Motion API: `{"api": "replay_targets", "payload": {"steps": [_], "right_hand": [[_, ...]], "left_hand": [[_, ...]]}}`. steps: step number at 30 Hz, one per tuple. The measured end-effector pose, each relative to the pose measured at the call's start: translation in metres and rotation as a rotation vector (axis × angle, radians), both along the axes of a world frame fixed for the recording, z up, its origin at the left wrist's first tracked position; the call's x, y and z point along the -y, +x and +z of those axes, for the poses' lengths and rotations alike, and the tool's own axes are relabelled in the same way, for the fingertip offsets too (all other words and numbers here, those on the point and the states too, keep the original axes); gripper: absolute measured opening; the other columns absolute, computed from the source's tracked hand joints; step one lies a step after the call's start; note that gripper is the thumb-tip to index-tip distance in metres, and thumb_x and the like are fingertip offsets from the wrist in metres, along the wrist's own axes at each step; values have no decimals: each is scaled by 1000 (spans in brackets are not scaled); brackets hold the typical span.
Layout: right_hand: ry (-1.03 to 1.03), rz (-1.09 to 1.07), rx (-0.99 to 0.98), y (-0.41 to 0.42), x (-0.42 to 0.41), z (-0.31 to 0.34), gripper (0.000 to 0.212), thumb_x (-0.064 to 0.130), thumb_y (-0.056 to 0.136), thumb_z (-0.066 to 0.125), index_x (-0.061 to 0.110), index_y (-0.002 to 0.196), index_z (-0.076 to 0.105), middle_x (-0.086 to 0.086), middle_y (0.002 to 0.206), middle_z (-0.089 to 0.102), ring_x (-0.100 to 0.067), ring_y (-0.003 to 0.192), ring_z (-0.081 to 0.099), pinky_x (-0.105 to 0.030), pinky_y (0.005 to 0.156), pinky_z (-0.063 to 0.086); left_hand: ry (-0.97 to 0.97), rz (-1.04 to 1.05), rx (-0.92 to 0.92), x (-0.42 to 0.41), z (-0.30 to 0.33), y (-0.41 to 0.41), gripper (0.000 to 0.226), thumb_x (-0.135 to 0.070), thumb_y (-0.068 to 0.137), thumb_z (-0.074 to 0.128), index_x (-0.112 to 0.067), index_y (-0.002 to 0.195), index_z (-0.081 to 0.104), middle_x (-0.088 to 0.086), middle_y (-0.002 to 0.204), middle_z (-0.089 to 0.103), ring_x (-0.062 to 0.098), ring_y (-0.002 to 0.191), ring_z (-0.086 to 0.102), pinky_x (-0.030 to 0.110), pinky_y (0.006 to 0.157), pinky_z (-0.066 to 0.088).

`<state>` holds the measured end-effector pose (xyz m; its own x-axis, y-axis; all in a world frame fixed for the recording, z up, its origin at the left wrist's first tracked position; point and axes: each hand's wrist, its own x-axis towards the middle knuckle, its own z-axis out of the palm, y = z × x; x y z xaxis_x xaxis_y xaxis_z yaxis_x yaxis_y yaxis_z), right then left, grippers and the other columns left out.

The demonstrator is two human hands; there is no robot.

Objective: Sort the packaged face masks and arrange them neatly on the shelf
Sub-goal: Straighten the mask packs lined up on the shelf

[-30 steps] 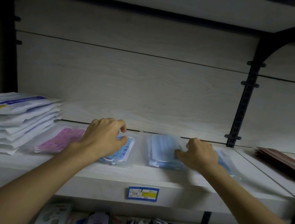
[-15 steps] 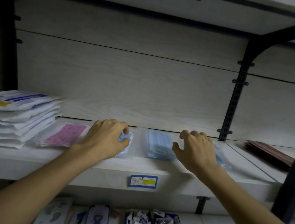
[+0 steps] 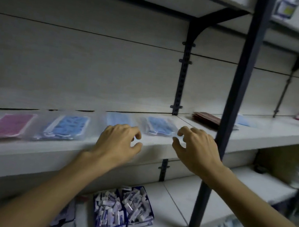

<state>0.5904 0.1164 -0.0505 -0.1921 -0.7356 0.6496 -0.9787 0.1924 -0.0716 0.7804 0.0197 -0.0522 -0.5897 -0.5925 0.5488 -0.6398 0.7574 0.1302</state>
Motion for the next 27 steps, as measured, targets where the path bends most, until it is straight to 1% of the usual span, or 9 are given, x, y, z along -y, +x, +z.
{"api": "replay_targets", "payload": {"steps": [4, 6, 8, 13, 17, 20, 22, 25, 27], "right_hand": [[6, -43, 70, -43, -33, 1, 29, 36, 96, 52, 14, 113, 61, -3, 102, 67, -21, 89, 64, -35, 79, 54], [20, -61, 93, -65, -46, -2, 21, 33, 97, 52, 14, 102, 60, -3, 93, 65, -18, 78, 61, -28, 69, 52], [37, -99, 86, -90, -57, -6, 20, 33, 98, 50, 15, 95, 58, 0, 85, 61, -15, 68, 56, -20, 56, 42], [59, -163, 128, -163, -87, -11, 29, 39, 96, 53, 15, 110, 61, -5, 98, 67, -21, 82, 63, -33, 71, 54], [36, -172, 153, -228, -114, -7, 27, 35, 95, 55, 12, 107, 63, -7, 97, 69, -24, 82, 64, -37, 73, 56], [20, -167, 175, -274, -130, -5, 24, 32, 95, 56, 12, 104, 64, -7, 92, 70, -24, 78, 65, -40, 70, 57], [18, -153, 175, -304, -142, -6, 21, 29, 95, 57, 11, 102, 65, -4, 85, 69, -21, 72, 64, -36, 66, 56], [28, -157, 152, -344, -154, -7, 15, 23, 95, 57, 11, 98, 65, 4, 75, 59, -14, 64, 56, -23, 56, 43], [40, -160, 145, -370, -158, -8, 14, 23, 94, 58, 12, 97, 66, 6, 74, 56, -13, 64, 54, -23, 55, 40]], "left_hand": [[6, -67, 24, -15, 0, -40, 27, -40, 90, 55, -25, 112, 61, -6, 106, 64, 16, 101, 58, 31, 88, 40], [-3, -82, 28, -20, 1, -60, 28, -40, 91, 54, -25, 113, 61, -6, 107, 65, 16, 100, 58, 30, 89, 40], [-11, -102, 19, -27, 2, -84, 28, -39, 91, 54, -25, 113, 62, -6, 106, 66, 16, 100, 60, 29, 87, 41], [3, -184, 2, -58, 0, -157, 24, -37, 92, 52, -24, 110, 61, -6, 105, 63, 15, 98, 58, 30, 83, 42], [-3, -225, 1, -85, -1, -220, 19, -37, 92, 53, -24, 103, 61, -4, 102, 62, 17, 97, 58, 30, 84, 44], [-6, -229, -13, -99, -2, -261, 22, -36, 93, 51, -23, 109, 60, -4, 104, 61, 17, 100, 57, 30, 87, 42], [0, -222, -20, -107, -5, -289, 23, -36, 94, 49, -24, 110, 60, -4, 106, 62, 18, 102, 57, 31, 87, 42], [8, -217, -18, -116, -13, -329, 22, -37, 93, 50, -23, 106, 61, -5, 105, 63, 17, 100, 57, 30, 83, 42], [16, -225, 3, -121, -16, -354, 22, -37, 93, 51, -23, 105, 61, -5, 104, 63, 17, 99, 57, 29, 82, 41]]}}
